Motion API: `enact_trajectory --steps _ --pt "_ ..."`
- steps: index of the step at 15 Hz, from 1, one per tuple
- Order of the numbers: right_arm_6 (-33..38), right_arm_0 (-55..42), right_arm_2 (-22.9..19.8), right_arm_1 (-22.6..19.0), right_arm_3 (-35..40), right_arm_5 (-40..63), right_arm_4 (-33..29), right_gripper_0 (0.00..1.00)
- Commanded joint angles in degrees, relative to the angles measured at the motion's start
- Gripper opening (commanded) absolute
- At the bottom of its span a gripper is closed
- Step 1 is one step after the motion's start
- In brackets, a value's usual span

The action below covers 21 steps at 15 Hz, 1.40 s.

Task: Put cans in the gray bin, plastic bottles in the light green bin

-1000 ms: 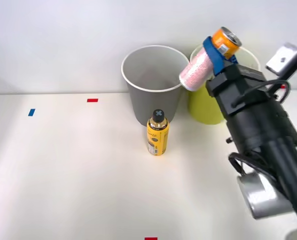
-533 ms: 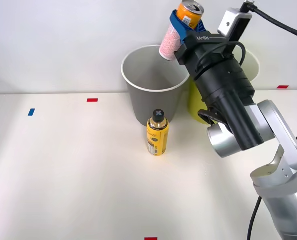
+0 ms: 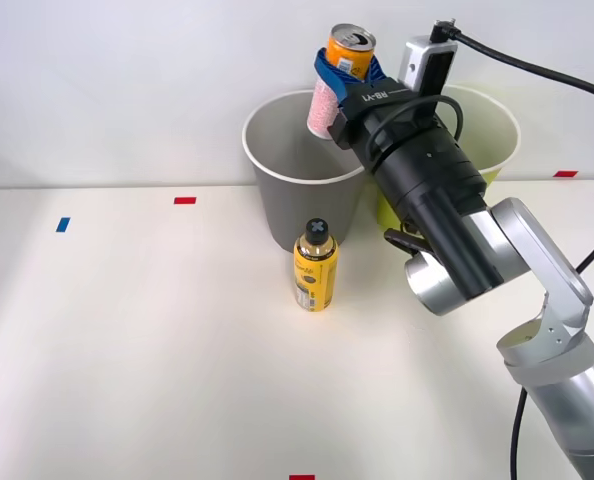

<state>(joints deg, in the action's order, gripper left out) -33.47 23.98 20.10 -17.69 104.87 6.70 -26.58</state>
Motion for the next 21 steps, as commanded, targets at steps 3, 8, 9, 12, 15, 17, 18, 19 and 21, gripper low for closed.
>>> enact_trajectory --steps 3,8,9,12,15,17,18,19,21 --pt "-0.4 1.6 0.9 0.3 -0.5 0.0 -0.1 0.00" --pt "-0.2 5.3 -0.6 3.6 -9.2 -4.7 -4.4 0.00" --pt "-0.2 5.2 -0.7 4.1 -9.3 -4.7 -4.6 0.00" --pt "0.4 5.2 -0.9 4.5 -9.2 -4.7 -4.1 1.00" --pt "0.5 5.2 -1.3 5.0 -9.3 -4.7 -4.1 1.00" --pt "0.5 5.2 -1.6 5.1 -9.3 -4.6 -4.2 1.00" --pt "0.4 5.1 -1.8 5.2 -9.3 -4.6 -4.1 1.00" --pt "0.4 5.1 -1.8 5.1 -9.3 -4.7 -4.1 1.00" --pt "0.3 5.1 -1.9 4.6 -9.3 -4.7 -4.2 1.00"
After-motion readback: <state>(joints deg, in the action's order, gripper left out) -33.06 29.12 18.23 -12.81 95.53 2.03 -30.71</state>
